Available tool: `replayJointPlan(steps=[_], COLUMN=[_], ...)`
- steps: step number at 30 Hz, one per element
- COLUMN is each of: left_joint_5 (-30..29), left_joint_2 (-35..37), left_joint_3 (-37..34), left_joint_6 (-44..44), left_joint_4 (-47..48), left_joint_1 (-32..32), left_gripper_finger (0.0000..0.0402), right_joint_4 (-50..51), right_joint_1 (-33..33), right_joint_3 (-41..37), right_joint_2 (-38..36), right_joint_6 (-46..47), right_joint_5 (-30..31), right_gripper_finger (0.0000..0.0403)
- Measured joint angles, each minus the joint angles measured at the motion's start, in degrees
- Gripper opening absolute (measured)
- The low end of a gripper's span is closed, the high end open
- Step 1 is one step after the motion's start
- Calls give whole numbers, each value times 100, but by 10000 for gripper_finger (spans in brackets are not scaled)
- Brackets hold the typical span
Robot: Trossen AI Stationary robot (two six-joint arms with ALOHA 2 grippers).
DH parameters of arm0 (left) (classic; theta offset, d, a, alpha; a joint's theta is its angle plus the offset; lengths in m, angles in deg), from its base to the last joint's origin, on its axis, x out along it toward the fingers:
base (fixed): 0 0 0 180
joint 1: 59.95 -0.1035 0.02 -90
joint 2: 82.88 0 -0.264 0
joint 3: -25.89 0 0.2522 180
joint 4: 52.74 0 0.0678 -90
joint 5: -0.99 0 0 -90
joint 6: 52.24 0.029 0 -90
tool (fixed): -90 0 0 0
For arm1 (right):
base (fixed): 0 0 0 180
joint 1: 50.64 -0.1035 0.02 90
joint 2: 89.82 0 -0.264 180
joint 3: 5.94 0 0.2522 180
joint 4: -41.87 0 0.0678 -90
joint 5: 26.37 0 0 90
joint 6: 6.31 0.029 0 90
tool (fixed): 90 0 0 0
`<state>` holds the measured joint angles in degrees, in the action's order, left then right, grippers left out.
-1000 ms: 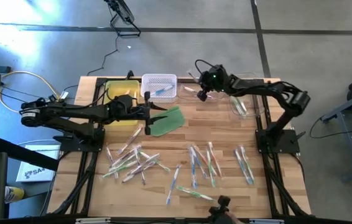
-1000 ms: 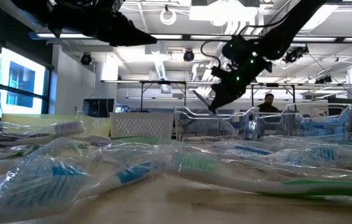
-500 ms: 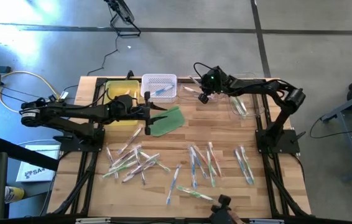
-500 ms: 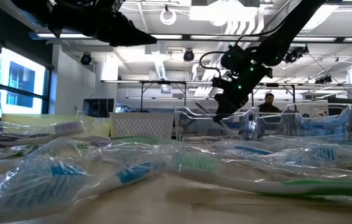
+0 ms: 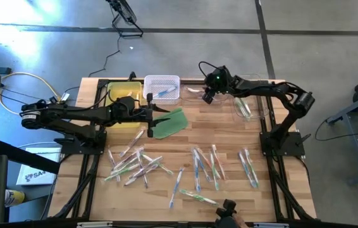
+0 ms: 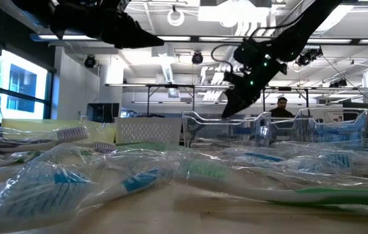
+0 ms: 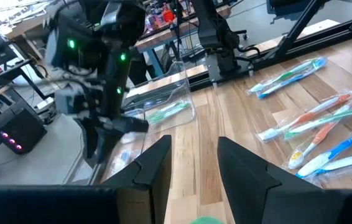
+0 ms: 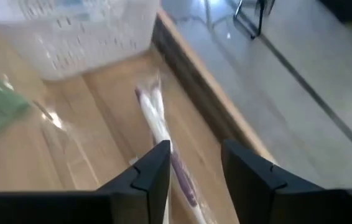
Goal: Pick & Place Toothbrushes
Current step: Put the violet toothbrush into the left transparent bin
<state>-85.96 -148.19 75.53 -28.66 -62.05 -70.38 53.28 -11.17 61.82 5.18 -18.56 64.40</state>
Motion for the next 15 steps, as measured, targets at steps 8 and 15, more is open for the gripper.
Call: replayJointPlan(steps=[8,15], left_joint_5=[-16,-14], left_joint_2=[-2,-2], left_joint_3=[0,0], left_joint_6=[11,-4], left_joint_4=[0,1], left_joint_1=[-3,-3], left_gripper_finger=[125,125], right_joint_4=[-3,7], right_joint_1=[-366,-816], right_joint_3=[0,0], right_joint_2=[-772,-1201], right_joint_6=[45,48], right_joint_5=[-124,-125], right_gripper_finger=[114,102])
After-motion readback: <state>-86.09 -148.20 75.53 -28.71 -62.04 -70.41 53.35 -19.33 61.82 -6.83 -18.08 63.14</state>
